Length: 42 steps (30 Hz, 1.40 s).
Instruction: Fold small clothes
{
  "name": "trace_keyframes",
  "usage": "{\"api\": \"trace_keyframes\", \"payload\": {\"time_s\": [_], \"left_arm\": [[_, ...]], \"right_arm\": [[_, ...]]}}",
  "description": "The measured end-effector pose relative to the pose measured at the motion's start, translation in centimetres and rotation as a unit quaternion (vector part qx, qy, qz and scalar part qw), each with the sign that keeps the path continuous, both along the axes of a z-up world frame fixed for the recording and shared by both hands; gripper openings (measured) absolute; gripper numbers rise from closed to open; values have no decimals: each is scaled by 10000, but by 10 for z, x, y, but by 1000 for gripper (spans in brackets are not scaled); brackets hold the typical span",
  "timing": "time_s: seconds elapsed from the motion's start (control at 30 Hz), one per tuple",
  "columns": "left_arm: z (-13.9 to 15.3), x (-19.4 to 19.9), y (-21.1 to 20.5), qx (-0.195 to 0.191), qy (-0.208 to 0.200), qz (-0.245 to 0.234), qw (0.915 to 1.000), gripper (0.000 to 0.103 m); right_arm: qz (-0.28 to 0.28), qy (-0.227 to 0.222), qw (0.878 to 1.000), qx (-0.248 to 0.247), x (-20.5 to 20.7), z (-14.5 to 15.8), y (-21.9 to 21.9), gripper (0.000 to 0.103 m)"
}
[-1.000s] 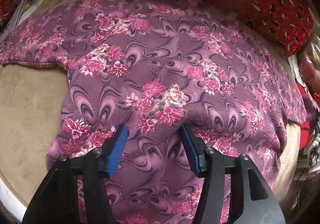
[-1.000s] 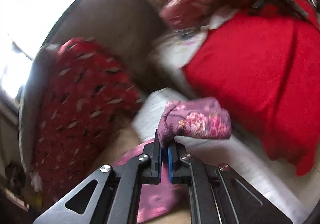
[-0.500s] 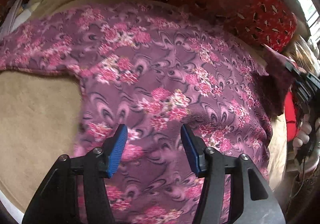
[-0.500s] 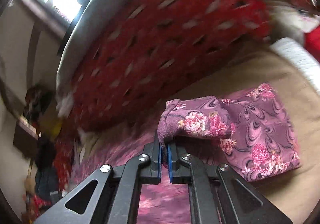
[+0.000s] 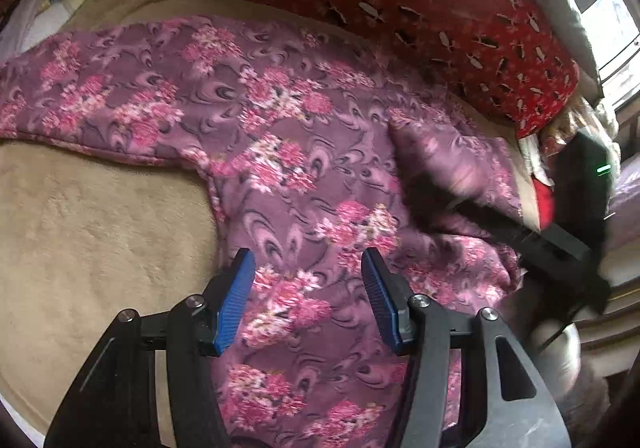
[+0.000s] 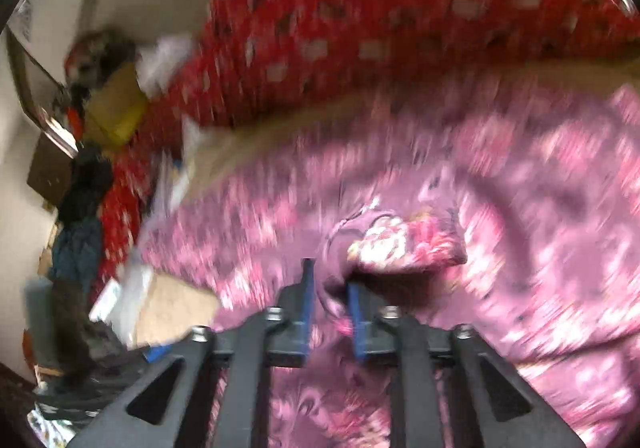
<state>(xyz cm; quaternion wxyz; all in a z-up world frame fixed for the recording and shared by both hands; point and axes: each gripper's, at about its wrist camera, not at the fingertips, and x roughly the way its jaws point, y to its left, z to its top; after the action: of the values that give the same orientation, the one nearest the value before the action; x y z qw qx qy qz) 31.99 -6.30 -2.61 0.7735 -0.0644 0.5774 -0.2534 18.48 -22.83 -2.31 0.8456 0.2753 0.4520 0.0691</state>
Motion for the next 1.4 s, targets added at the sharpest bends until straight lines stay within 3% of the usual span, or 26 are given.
{"api": "trace_keyframes", "payload": {"time_s": [0.07,0.17,0.27,0.43,0.63,0.7,0.73,0.83,0.97,1.07,1.2,1.3,1.37,1.4], "left_arm": [[-1,-4,-4,-152,76,-73,9998,54],[-3,-10,-18,-296,163,-256,9991,54],[-8,-18,-46,-193,261,-493,9983,54],[-9,-24,-107,485,-95,-729,9961,57],[-19,-11,-155,1362,-446,-358,9890,57],[-19,-3,-155,1432,-480,-125,9885,29],[-16,1,-154,1397,-465,-47,9891,8],[7,14,-129,1013,-481,452,9927,8],[34,33,-79,715,-624,1201,9882,8],[19,55,-47,697,-184,1530,9856,8],[-19,71,-15,120,768,1851,9796,12],[-25,67,-3,-37,829,1970,9769,16],[-22,65,5,-182,780,1957,9774,18],[-20,61,8,-222,745,1949,9777,19]], "right_arm": [[195,419,9989,92,-2,-18,10,37],[386,282,9986,231,-24,-15,9,37],[314,123,9986,401,-46,-4,-10,42],[-491,-39,9968,625,-87,3,-74,46],[-1068,-147,9896,950,-117,2,-134,46],[-1211,-247,9872,1012,-126,5,-151,46],[-1315,-305,9854,1035,-132,7,-162,46],[-1576,-438,9806,1084,-142,8,-185,48],[-2054,-568,9703,1143,-153,4,-221,50],[-2352,-563,9632,1168,-155,-6,-241,50],[-2309,-375,9633,1314,-133,-26,-244,51],[-2109,-230,9708,1116,-113,-35,-234,50],[-1865,-138,9782,900,-101,-38,-222,40],[-1669,-125,9827,789,-96,-37,-216,9]]}}
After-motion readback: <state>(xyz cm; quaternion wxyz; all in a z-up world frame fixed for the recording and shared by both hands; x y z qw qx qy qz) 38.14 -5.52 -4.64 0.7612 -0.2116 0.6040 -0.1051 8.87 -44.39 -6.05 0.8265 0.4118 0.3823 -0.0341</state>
